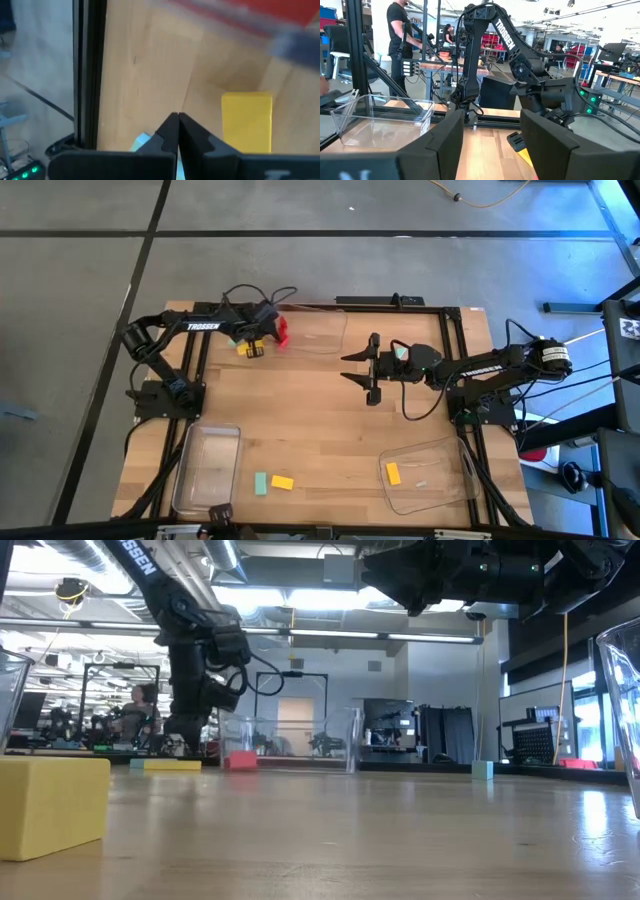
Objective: Sort & place blocks by color
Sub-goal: Put the top yellow block into the bottom left transparent bin
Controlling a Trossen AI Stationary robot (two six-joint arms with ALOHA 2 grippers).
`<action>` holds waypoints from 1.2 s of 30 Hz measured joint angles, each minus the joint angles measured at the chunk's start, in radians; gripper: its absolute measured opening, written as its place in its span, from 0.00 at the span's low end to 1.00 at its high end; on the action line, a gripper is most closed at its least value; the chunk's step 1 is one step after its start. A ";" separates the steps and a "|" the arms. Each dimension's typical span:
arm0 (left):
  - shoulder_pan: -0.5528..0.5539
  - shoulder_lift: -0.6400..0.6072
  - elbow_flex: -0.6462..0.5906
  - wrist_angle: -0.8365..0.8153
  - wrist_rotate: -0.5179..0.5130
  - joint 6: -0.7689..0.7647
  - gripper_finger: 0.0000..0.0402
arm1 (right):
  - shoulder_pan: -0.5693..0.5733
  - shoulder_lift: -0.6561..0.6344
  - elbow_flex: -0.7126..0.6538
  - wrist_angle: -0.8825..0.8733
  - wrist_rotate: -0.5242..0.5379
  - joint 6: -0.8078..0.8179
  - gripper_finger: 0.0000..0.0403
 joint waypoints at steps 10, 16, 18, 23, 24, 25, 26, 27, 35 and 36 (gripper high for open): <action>-0.011 -0.005 0.039 -0.065 -0.055 -0.009 0.00 | 0.000 0.000 0.000 0.000 0.000 0.000 0.49; -0.007 -0.109 0.039 -0.069 -0.054 -0.067 0.00 | 0.000 0.000 0.000 0.000 0.000 0.000 0.49; -0.006 -0.155 0.040 -0.071 -0.033 -0.116 0.00 | 0.000 0.000 0.000 0.000 0.000 0.000 0.49; -0.002 -0.240 0.040 -0.139 0.089 -0.304 0.00 | 0.000 0.000 0.000 0.000 0.000 0.000 0.49; -0.002 -0.242 0.040 -0.155 0.119 -0.349 0.00 | 0.000 0.000 0.000 0.000 0.000 0.001 0.49; -0.001 -0.243 0.040 -0.175 0.145 -0.385 0.00 | 0.000 0.000 0.000 0.000 0.000 0.001 0.49; 0.000 -0.243 0.039 -0.190 0.161 -0.423 0.00 | 0.000 0.000 0.000 0.000 0.000 0.001 0.49; 0.005 -0.243 0.035 -0.192 0.184 -0.458 0.00 | 0.000 0.000 0.000 0.000 0.000 0.001 0.49; 0.035 -0.227 -0.037 -0.184 0.324 -0.576 0.00 | 0.000 0.000 0.000 0.000 0.000 0.003 0.49; 0.039 -0.227 -0.044 -0.189 0.324 -0.577 0.00 | 0.000 0.000 0.000 0.000 0.000 0.003 0.49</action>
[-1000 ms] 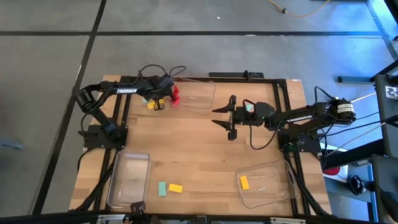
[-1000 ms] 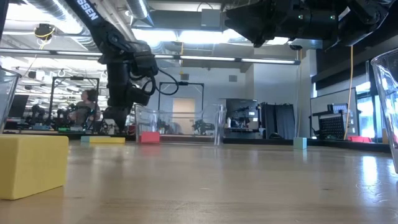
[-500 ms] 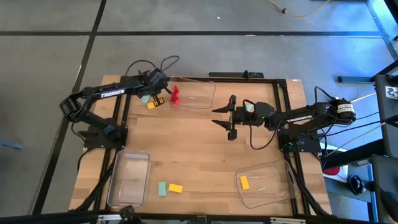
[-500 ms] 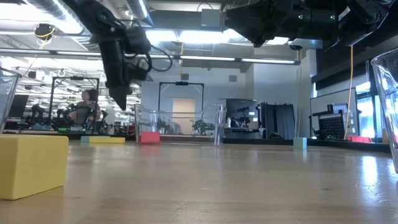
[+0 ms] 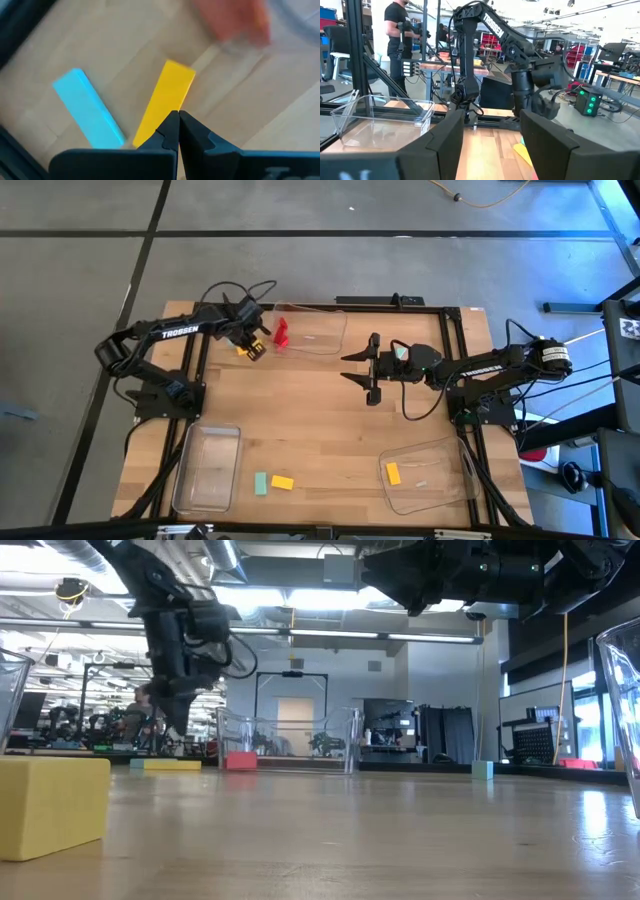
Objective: Sort & place blocks by color
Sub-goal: Put the top yellow block into the bottom left transparent bin
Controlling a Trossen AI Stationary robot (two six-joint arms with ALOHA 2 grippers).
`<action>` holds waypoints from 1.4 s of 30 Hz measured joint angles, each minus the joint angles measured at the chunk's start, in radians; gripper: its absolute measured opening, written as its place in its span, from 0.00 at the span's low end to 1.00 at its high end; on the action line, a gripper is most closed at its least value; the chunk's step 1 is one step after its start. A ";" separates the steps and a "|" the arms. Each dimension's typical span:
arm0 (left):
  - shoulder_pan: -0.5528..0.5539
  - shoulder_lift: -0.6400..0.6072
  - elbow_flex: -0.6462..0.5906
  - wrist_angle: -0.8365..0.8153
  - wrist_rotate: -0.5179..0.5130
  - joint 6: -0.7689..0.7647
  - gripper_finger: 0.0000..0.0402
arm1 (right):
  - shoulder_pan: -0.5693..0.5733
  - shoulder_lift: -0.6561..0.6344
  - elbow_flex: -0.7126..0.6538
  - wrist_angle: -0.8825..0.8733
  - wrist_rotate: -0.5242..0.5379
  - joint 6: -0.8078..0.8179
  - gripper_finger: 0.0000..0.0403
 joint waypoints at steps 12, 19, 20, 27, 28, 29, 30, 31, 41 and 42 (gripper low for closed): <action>0.007 0.000 -0.094 0.035 -0.076 0.004 0.00 | 0.000 0.000 0.000 0.003 0.000 0.000 0.49; 0.008 0.000 -0.120 0.055 -0.117 -0.008 0.00 | 0.000 0.000 0.000 0.005 0.000 0.000 0.49; 0.008 0.000 -0.123 0.059 -0.123 -0.017 0.00 | 0.000 0.000 0.000 0.005 0.000 0.000 0.49; 0.008 0.000 -0.124 0.069 -0.129 -0.027 0.00 | 0.000 0.000 0.000 0.009 0.000 0.000 0.49; 0.008 0.000 -0.124 0.069 -0.129 -0.028 0.00 | 0.000 0.000 0.000 0.009 0.000 0.000 0.49; 0.008 0.000 -0.124 0.069 -0.129 -0.032 0.00 | 0.000 0.000 0.000 0.009 0.000 0.000 0.49; 0.010 0.000 -0.124 0.070 -0.129 -0.036 0.00 | 0.000 0.000 0.000 0.009 0.000 0.000 0.49; 0.010 0.000 -0.124 0.070 -0.130 -0.044 0.00 | 0.000 0.000 0.000 0.009 0.000 0.000 0.49; 0.011 0.080 -0.121 0.129 -0.153 -0.052 0.00 | 0.000 0.000 0.000 0.009 0.000 0.001 0.49; 0.012 0.086 -0.120 0.135 -0.165 -0.052 0.00 | 0.000 0.000 0.000 0.009 0.000 0.000 0.49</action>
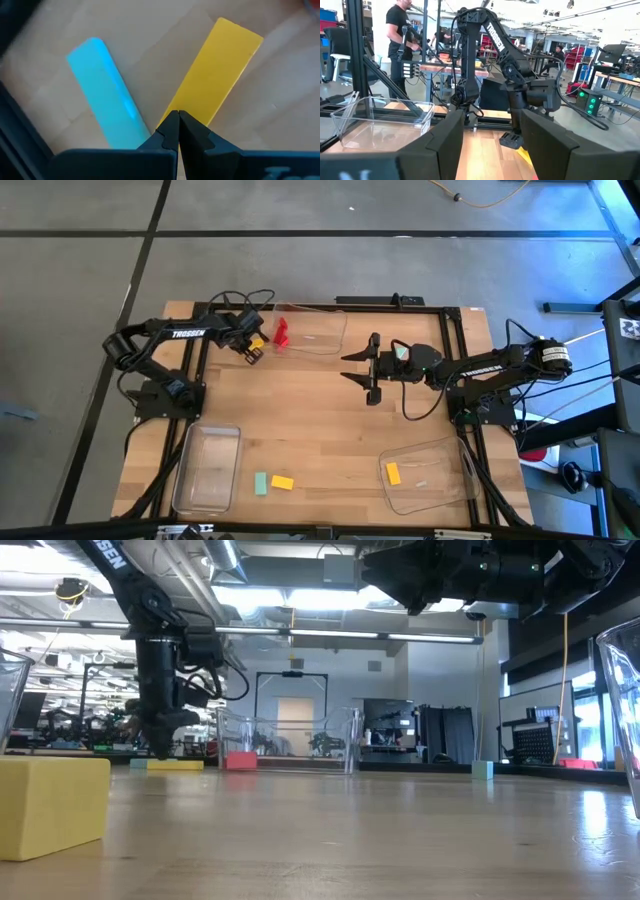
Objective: Sort & place blocks by color
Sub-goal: Put the top yellow block into the bottom left transparent bin
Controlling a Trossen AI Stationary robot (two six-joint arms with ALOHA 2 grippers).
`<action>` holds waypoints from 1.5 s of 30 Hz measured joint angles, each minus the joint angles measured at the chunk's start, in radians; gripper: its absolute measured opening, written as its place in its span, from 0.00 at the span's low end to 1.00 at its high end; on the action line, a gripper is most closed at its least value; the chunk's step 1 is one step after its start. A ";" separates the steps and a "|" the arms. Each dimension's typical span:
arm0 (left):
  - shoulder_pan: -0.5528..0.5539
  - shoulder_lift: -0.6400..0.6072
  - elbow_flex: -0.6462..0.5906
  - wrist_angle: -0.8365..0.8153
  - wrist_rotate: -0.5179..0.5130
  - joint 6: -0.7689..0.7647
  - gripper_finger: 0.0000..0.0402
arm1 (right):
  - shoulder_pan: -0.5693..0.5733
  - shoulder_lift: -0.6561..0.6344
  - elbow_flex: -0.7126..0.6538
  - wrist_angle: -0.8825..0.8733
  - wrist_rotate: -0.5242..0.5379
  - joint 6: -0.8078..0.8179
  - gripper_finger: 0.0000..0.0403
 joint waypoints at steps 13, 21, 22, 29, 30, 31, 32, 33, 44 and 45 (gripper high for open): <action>-0.055 -0.007 0.001 -0.209 0.031 -0.047 0.00 | 0.000 0.000 0.000 0.000 0.000 -0.001 0.49; -0.222 -0.027 -0.002 -0.332 0.065 -0.162 0.00 | 0.000 0.000 0.000 -0.001 0.000 -0.002 0.49; -0.252 -0.028 -0.002 -0.334 0.074 -0.178 0.00 | 0.000 0.000 0.000 -0.001 0.000 -0.002 0.49; -0.476 -0.028 0.009 -0.277 0.103 -0.298 0.00 | 0.000 0.000 0.000 -0.001 0.000 -0.002 0.49; -0.503 -0.027 0.015 -0.268 0.105 -0.314 0.00 | 0.000 0.000 0.000 -0.001 0.000 -0.003 0.49; -0.530 -0.026 0.020 -0.258 0.108 -0.328 0.00 | 0.000 0.000 0.000 -0.001 0.000 -0.003 0.49; -0.555 -0.026 0.026 -0.244 0.115 -0.338 0.00 | 0.000 0.000 0.000 -0.001 0.000 -0.003 0.49; -0.577 -0.025 0.033 -0.230 0.124 -0.341 0.00 | 0.000 0.000 0.000 -0.001 0.000 -0.003 0.49; -0.656 -0.024 0.069 -0.151 0.117 -0.336 0.00 | 0.000 0.000 0.000 0.000 0.000 -0.003 0.49; -0.656 -0.024 0.069 -0.152 0.115 -0.332 0.00 | 0.000 0.000 0.000 0.000 0.000 -0.003 0.49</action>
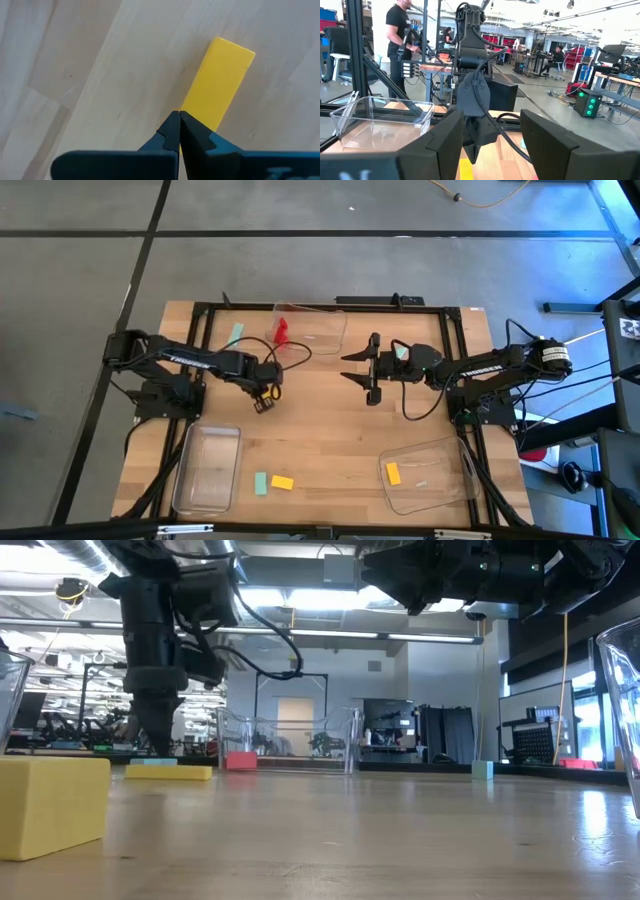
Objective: Sort & place blocks by color
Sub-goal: Put the top yellow block into the bottom left transparent bin
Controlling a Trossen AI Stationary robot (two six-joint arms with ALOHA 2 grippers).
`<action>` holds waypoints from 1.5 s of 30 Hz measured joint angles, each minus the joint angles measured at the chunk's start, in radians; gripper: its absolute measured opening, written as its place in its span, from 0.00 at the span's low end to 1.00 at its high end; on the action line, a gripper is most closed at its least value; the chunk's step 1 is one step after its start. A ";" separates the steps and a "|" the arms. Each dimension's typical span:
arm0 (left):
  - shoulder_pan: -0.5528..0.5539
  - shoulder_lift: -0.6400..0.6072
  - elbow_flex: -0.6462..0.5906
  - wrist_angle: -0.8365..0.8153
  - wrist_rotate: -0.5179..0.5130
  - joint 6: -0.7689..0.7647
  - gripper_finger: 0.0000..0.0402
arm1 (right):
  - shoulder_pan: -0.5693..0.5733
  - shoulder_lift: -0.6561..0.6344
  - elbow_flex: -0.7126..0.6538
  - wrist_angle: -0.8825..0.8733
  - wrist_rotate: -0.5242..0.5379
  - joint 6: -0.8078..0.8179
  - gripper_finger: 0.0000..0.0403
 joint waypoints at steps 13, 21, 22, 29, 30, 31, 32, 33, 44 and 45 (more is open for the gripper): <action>0.003 -0.002 0.002 -0.002 0.015 0.059 0.07 | 0.000 0.000 0.000 0.000 0.000 0.000 0.49; 0.003 -0.002 0.106 -0.111 -0.016 0.148 0.33 | 0.000 0.000 0.000 0.000 0.000 0.000 0.49; 0.003 -0.003 0.120 -0.110 -0.007 0.160 0.36 | 0.000 0.000 0.000 0.000 0.000 0.000 0.49; -0.004 -0.003 0.142 -0.102 0.117 0.269 0.55 | 0.000 0.000 0.000 0.000 0.000 0.000 0.49; -0.010 -0.003 0.138 -0.097 0.116 0.300 0.57 | 0.000 0.000 0.000 0.000 0.000 0.000 0.49; -0.016 -0.003 0.134 -0.095 0.105 0.337 0.58 | 0.000 0.000 0.000 0.000 0.000 0.000 0.49; -0.021 -0.003 0.129 -0.094 0.085 0.370 0.59 | 0.000 0.000 0.000 0.000 0.000 0.000 0.49; -0.026 -0.003 0.121 -0.086 0.063 0.398 0.60 | 0.000 0.000 0.000 0.000 0.000 0.000 0.49; -0.028 -0.002 -0.013 0.089 0.037 0.438 0.60 | 0.000 0.000 0.000 0.000 0.000 0.000 0.49; -0.028 -0.002 -0.021 0.098 0.036 0.432 0.60 | 0.000 0.000 0.000 0.000 0.000 0.000 0.49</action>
